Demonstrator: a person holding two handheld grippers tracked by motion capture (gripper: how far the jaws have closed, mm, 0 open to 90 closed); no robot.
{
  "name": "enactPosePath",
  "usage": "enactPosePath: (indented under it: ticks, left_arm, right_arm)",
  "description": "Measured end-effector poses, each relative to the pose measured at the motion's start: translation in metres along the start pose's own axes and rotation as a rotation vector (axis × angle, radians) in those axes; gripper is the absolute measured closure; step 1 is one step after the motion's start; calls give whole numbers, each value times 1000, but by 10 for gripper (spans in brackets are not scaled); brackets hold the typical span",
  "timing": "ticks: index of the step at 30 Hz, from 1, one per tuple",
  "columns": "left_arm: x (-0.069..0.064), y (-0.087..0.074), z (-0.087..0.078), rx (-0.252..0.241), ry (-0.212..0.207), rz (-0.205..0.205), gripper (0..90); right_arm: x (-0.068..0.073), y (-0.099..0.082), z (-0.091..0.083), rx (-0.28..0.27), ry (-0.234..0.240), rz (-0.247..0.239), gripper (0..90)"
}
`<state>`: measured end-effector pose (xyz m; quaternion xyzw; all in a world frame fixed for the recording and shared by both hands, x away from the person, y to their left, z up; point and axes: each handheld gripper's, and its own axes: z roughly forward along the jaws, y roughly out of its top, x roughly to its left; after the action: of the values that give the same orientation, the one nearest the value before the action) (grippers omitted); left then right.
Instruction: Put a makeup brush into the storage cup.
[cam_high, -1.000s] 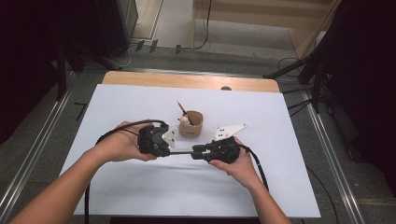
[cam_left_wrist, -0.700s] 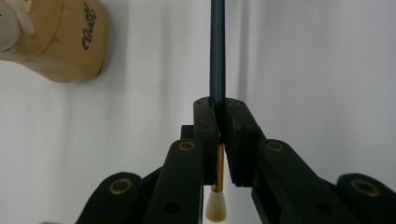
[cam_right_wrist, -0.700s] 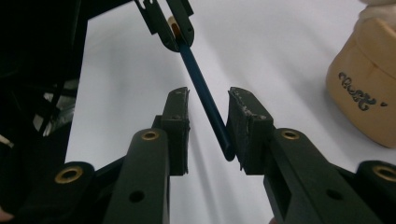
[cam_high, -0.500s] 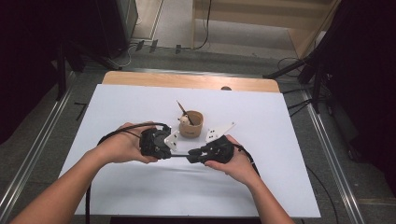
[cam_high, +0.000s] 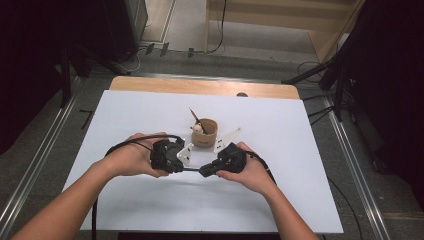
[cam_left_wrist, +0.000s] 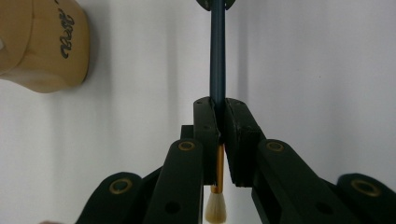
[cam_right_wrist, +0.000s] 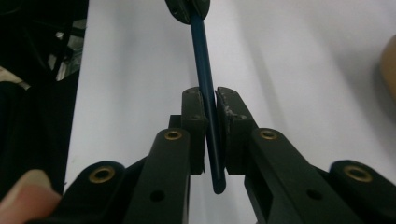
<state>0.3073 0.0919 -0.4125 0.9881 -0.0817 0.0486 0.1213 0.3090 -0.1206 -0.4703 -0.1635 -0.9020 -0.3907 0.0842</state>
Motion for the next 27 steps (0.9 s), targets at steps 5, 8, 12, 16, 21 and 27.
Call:
enactPosePath:
  ticks: [5, 8, 12, 16, 21, 27]
  left_arm:
    - [-1, -3, 2, -19, 17, 0, 838]
    - [-1, -9, -1, -79, 52, -31, 718]
    - [4, -21, -8, -165, 96, -132, 499]
    - [8, -33, -14, -256, 133, -245, 298]
    - [9, -46, -19, -371, 176, -349, 168]
    - [7, -54, -15, -441, 193, -434, 60]
  right_arm:
    - [1, 1, 1, 19, 13, -18, 859]
    - [0, 0, 0, 25, -20, -21, 860]
    - [-1, -5, -6, -24, -53, -11, 860]
    - [-2, -11, -14, -88, -98, -2, 860]
    - [-1, -17, -21, -162, -157, 17, 860]
    - [2, -23, -29, -255, -221, 17, 860]
